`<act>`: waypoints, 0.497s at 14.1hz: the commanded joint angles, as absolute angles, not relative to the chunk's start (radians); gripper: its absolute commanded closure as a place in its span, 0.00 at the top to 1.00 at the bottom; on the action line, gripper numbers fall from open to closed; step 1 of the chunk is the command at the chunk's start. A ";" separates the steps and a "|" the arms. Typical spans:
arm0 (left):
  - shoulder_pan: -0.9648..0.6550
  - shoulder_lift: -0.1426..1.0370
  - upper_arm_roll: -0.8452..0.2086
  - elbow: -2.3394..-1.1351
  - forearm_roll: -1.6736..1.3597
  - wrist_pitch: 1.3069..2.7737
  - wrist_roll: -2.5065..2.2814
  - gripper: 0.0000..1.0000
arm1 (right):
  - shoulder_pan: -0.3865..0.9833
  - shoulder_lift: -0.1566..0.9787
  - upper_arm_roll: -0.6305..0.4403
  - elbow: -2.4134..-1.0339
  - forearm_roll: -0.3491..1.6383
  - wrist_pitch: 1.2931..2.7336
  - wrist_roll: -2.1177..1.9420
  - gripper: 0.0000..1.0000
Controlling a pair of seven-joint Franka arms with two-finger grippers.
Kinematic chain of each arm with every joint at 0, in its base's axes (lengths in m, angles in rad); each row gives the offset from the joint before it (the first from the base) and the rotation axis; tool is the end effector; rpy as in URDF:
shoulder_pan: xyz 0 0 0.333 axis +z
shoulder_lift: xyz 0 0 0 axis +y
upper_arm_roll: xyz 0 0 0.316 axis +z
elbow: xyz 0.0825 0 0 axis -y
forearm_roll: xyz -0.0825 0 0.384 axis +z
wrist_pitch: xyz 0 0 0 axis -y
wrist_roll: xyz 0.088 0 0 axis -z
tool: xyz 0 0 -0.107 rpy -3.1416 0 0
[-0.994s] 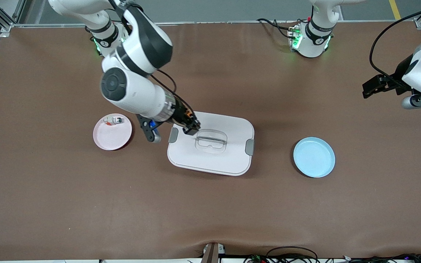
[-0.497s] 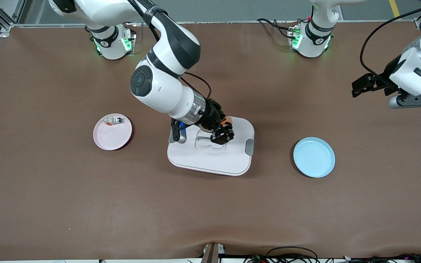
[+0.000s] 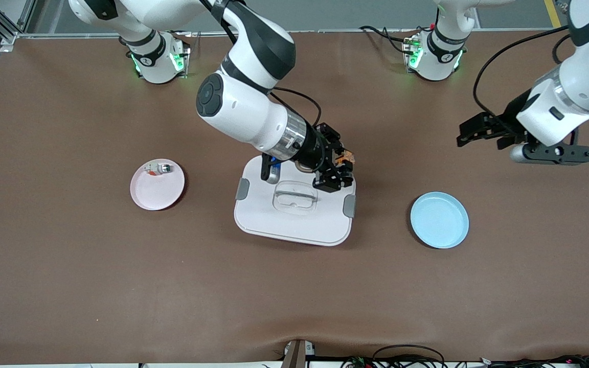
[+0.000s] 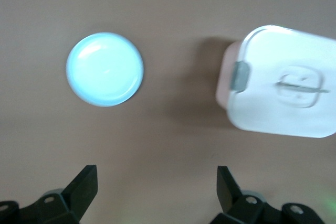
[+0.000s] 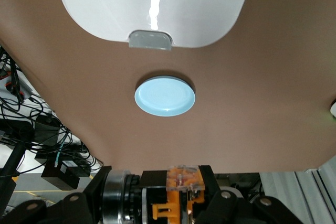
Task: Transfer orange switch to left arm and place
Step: 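Hold the switch above the box while the left gripper reaches toward it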
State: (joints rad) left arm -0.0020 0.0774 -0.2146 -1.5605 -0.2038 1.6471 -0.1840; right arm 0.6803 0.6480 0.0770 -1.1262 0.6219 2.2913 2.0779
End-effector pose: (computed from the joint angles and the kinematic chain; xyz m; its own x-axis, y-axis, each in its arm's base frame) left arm 0.5670 -0.1407 0.5955 0.9993 -0.0208 -0.0309 -0.0136 -0.9763 0.2161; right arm 0.5708 0.5305 0.4945 -0.0453 -0.7083 -0.7044 -0.9967 0.0799 -0.0163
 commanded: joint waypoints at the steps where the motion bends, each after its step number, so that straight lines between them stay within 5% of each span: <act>1: -0.005 0.066 -0.245 -1.611 -0.306 1.764 -0.166 1.00 | 0.693 0.676 0.090 -1.080 0.647 2.316 2.152 0.00; 5: -0.005 0.078 -0.299 -1.649 -0.414 1.888 -0.126 0.99 | 0.712 0.678 0.091 -1.080 0.684 2.316 2.181 0.00; 7: -0.005 0.090 -0.302 -1.649 -0.461 1.896 -0.083 0.86 | 0.712 0.683 0.091 -1.074 0.690 2.316 2.198 0.00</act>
